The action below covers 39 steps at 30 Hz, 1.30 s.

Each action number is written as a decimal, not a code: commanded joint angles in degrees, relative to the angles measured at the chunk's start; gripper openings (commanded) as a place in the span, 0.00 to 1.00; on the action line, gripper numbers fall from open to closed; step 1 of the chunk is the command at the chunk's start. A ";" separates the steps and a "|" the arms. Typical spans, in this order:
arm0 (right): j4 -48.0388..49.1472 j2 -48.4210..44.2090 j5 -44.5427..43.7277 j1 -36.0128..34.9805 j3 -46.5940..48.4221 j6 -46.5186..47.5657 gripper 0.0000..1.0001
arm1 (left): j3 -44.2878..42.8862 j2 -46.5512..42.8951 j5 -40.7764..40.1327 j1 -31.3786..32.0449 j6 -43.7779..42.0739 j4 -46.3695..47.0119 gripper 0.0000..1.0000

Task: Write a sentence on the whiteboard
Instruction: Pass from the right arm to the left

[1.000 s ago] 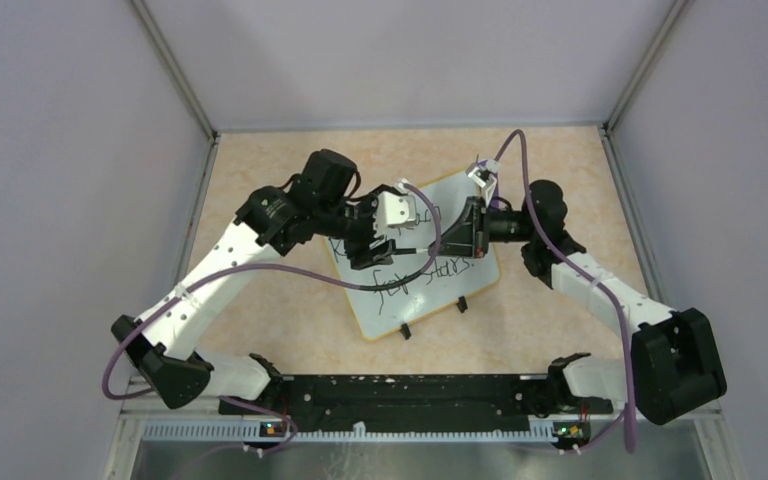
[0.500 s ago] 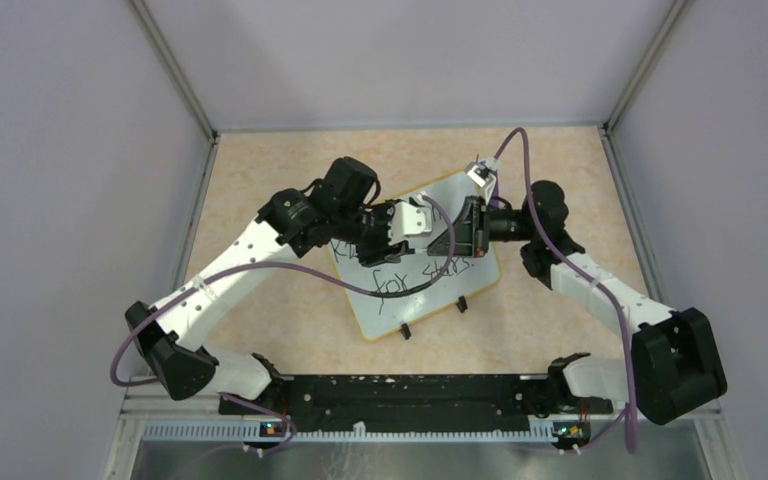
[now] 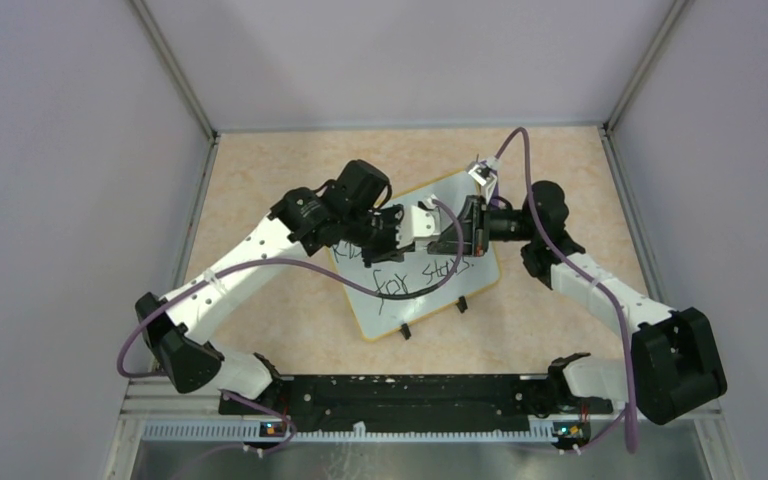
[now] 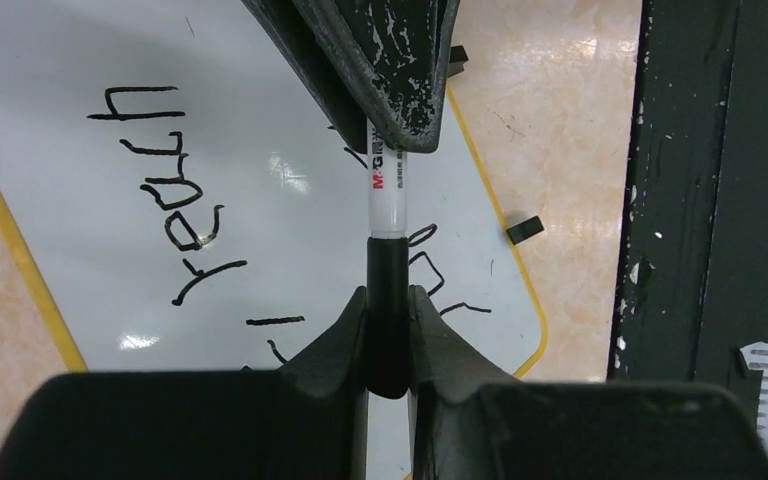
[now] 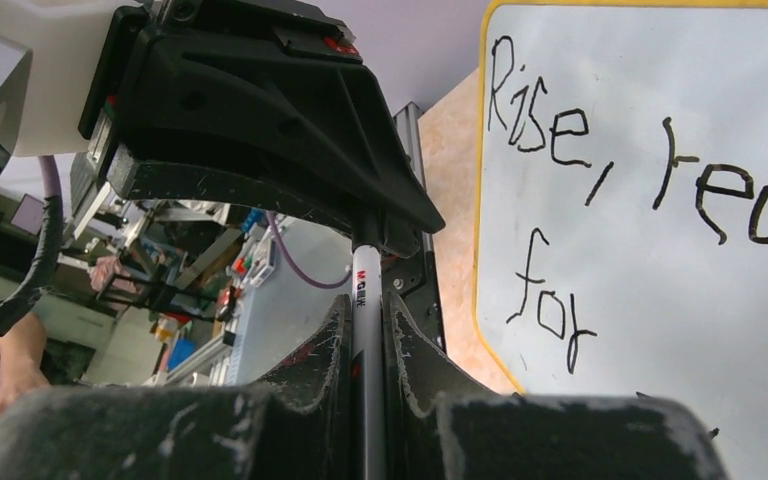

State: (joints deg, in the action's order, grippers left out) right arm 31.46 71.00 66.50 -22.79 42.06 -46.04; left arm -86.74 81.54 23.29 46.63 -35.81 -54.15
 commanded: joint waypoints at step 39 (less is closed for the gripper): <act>-24.92 -0.22 1.66 -1.59 11.35 19.74 0.20 | -3.39 0.61 -3.00 3.37 -3.75 3.09 0.00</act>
State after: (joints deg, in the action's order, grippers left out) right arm 17.34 73.01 66.96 -24.64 47.40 -35.48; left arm -92.09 86.15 19.11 48.14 -34.15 -62.83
